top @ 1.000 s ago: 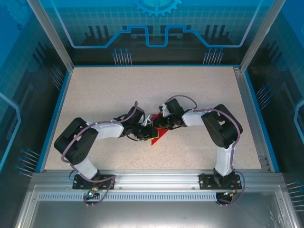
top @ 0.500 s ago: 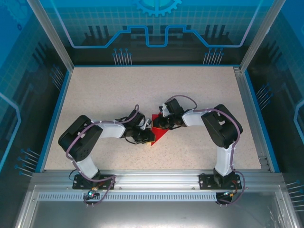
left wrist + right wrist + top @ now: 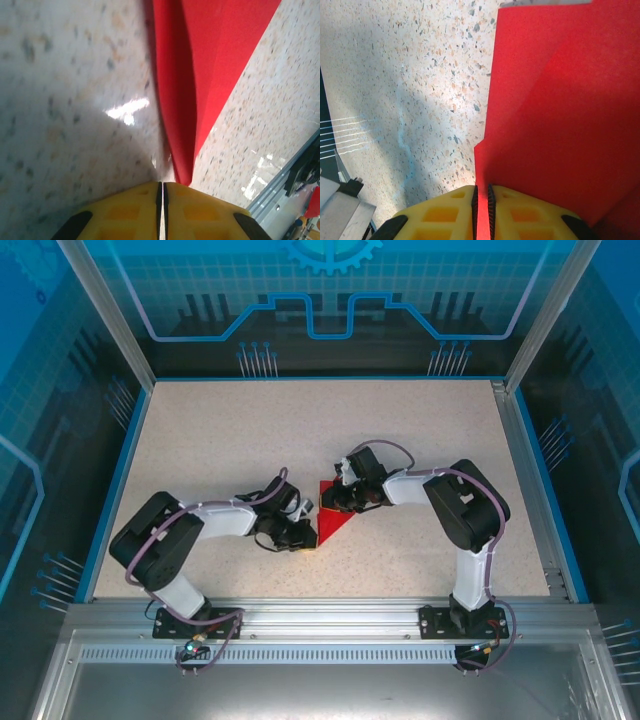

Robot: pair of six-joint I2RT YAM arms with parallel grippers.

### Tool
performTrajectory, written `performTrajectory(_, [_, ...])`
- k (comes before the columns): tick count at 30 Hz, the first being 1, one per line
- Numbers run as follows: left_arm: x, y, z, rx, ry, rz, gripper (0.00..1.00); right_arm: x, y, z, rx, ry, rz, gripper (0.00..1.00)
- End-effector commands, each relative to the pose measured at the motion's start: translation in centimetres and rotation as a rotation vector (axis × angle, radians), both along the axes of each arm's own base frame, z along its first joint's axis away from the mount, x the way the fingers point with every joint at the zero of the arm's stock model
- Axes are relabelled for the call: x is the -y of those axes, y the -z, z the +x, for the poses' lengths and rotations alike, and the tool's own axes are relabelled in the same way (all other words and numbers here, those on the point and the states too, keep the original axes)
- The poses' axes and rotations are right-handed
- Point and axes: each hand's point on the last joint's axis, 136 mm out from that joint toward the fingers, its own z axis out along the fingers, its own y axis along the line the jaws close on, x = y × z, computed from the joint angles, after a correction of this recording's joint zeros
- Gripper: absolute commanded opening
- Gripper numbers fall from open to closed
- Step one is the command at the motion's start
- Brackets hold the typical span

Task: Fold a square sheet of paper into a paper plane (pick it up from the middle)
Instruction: Fourth fold the wing at the center of the table.

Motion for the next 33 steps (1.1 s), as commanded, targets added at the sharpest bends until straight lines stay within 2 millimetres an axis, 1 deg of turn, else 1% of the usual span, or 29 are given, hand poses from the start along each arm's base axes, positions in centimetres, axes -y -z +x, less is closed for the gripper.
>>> performTrajectory(1, [-0.5,-1.4,-0.5,0.025,-0.008,0.005,0.14,3.7,6.0,-2.7,-0.132,0.034,-0.207,0.17])
performTrajectory(3, [-0.5,-2.3,0.8,0.075,-0.058,0.007,0.13,3.7,5.9,-2.7,-0.133,0.036,-0.204,0.17])
performTrajectory(5, [-0.1,-3.2,2.4,0.119,-0.111,-0.010,0.13,3.7,6.0,-2.7,-0.136,0.038,-0.205,0.17])
performTrajectory(9, [1.8,-4.6,4.9,0.143,-0.160,-0.090,0.13,3.8,6.1,-2.7,-0.141,0.047,-0.213,0.17])
performTrajectory(11, [2.6,-4.6,5.9,0.144,-0.182,-0.120,0.14,3.9,6.2,-2.7,-0.145,0.048,-0.220,0.17])
performTrajectory(14, [3.1,-4.1,7.2,0.158,-0.216,-0.123,0.14,3.9,6.1,-2.7,-0.144,0.046,-0.219,0.17])
performTrajectory(19, [3.7,-3.1,8.6,0.162,-0.260,-0.142,0.14,3.9,6.1,-2.8,-0.142,0.045,-0.219,0.16])
performTrajectory(22, [3.5,-1.6,8.8,0.137,-0.270,-0.105,0.14,3.8,6.0,-2.8,-0.143,0.046,-0.214,0.16])
performTrajectory(25, [2.6,0.5,8.3,0.104,-0.283,-0.028,0.11,3.7,5.8,-2.7,-0.138,0.046,-0.206,0.16])
performTrajectory(29, [0.2,3.1,6.8,0.054,-0.313,0.101,0.06,3.6,5.5,-2.4,-0.132,0.049,-0.200,0.17])
performTrajectory(33, [-1.9,4.8,5.0,0.023,-0.320,0.189,0.02,3.2,4.6,-1.7,-0.109,0.050,-0.178,0.17])
